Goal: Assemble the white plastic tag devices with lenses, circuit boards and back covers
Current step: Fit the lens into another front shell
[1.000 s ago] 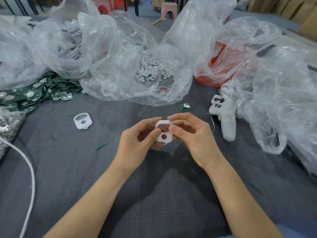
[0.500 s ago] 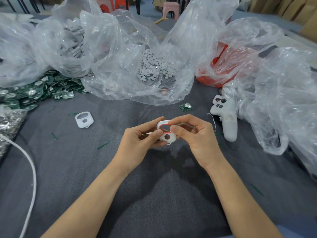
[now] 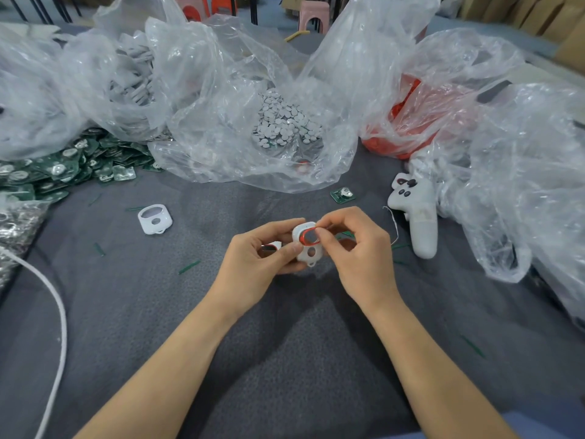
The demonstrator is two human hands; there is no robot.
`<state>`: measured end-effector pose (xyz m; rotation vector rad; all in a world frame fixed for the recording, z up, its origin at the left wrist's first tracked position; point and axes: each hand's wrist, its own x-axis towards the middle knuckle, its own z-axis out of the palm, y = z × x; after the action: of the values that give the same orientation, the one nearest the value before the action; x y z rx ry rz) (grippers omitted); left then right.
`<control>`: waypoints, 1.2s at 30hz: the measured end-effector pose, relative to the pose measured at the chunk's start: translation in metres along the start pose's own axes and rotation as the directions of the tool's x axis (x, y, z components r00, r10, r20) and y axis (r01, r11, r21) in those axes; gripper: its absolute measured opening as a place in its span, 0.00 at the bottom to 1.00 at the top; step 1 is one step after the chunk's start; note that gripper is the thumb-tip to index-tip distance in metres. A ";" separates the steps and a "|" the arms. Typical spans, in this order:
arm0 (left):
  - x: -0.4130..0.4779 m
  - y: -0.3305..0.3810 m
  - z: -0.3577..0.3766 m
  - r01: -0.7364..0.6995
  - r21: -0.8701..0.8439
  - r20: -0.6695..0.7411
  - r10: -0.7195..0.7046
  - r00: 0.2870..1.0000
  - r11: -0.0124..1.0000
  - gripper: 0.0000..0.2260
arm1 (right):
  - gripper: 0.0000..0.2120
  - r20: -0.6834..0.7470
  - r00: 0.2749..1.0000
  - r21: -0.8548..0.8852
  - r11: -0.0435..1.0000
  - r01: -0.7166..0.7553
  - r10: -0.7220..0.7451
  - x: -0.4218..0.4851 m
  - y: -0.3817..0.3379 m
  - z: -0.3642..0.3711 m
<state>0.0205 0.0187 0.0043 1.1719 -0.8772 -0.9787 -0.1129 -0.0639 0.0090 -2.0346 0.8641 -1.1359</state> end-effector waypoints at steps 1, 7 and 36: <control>0.000 0.000 0.000 -0.004 0.005 -0.005 0.004 1.000 1.000 0.12 | 0.05 -0.013 0.999 -0.037 0.998 0.041 -0.042 0.000 0.000 0.001; -0.001 -0.003 0.001 -0.045 0.078 -0.043 0.048 0.998 0.996 0.14 | 0.04 -0.008 0.980 -0.200 0.960 0.195 -0.201 -0.001 0.003 0.003; 0.000 0.000 0.002 -0.017 0.066 -0.046 0.020 0.999 0.998 0.13 | 0.03 -0.073 0.978 -0.221 0.959 0.177 -0.198 -0.005 -0.003 0.008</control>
<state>0.0184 0.0178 0.0046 1.2362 -0.8871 -0.9099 -0.1074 -0.0566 0.0057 -2.2944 0.8865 -1.2995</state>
